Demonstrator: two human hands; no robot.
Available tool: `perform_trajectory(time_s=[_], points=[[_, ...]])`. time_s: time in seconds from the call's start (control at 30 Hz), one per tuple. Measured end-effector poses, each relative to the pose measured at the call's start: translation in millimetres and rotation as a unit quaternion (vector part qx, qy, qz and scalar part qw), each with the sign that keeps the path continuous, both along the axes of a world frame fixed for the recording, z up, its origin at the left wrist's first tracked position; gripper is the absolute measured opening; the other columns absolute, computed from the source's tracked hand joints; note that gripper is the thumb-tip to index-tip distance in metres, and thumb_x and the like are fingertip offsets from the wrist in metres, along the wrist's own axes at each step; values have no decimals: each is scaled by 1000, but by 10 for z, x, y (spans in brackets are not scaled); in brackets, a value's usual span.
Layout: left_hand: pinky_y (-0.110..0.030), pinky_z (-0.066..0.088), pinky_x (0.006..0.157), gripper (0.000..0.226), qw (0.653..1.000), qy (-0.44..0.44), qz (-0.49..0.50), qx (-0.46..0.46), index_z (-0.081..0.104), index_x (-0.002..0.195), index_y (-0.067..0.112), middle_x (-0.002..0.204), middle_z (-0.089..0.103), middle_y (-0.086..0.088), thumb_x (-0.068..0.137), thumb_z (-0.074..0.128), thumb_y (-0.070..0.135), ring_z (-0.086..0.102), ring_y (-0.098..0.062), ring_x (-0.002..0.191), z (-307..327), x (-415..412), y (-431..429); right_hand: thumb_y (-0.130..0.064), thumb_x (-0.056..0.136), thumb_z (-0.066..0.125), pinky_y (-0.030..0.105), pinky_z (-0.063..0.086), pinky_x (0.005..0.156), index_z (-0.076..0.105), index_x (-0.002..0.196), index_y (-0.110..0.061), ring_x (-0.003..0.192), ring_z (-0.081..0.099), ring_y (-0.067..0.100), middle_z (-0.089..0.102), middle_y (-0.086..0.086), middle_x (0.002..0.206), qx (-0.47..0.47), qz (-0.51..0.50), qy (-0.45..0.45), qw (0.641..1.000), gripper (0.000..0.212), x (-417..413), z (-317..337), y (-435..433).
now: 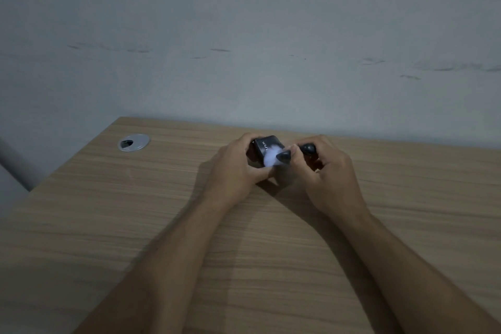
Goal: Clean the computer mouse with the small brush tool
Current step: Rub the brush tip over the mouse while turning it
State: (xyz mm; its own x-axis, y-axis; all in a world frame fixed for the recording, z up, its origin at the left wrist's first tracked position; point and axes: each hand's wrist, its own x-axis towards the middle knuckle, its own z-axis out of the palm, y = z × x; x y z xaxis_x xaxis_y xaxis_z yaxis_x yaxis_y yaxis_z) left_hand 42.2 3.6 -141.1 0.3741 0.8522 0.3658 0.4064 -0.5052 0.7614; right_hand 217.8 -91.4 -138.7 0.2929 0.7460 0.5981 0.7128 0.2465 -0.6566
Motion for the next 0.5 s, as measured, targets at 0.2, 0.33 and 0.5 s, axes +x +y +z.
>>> perform_trajectory(time_s=[0.2, 0.33, 0.5], points=[[-36, 63, 88, 60, 999, -12, 22, 27, 74, 131, 30, 110, 81, 8, 73, 90, 34, 77, -13, 98, 1, 16, 9, -22, 102, 72, 23, 50, 70, 77, 98, -27, 79, 66, 7, 71, -5, 94, 15, -23, -22, 999, 8, 31, -9, -6], [-37, 62, 90, 61, 999, 13, 35, 13, 70, 137, 29, 118, 77, 3, 81, 92, 17, 73, -17, 106, -8, 37, 49, -14, 102, 75, 18, 46, 66, 79, 105, -12, 70, 61, 8, 67, 0, 96, 74, 12, -95, 993, 6, -94, 23, -2], [-25, 57, 83, 48, 998, 13, -2, 57, 74, 126, 20, 113, 76, -3, 80, 82, 12, 67, -16, 100, -37, 53, 49, -15, 106, 73, 13, 46, 71, 78, 123, -7, 68, 58, 12, 62, 8, 105, 126, -12, -116, 985, 20, -168, 49, 23]])
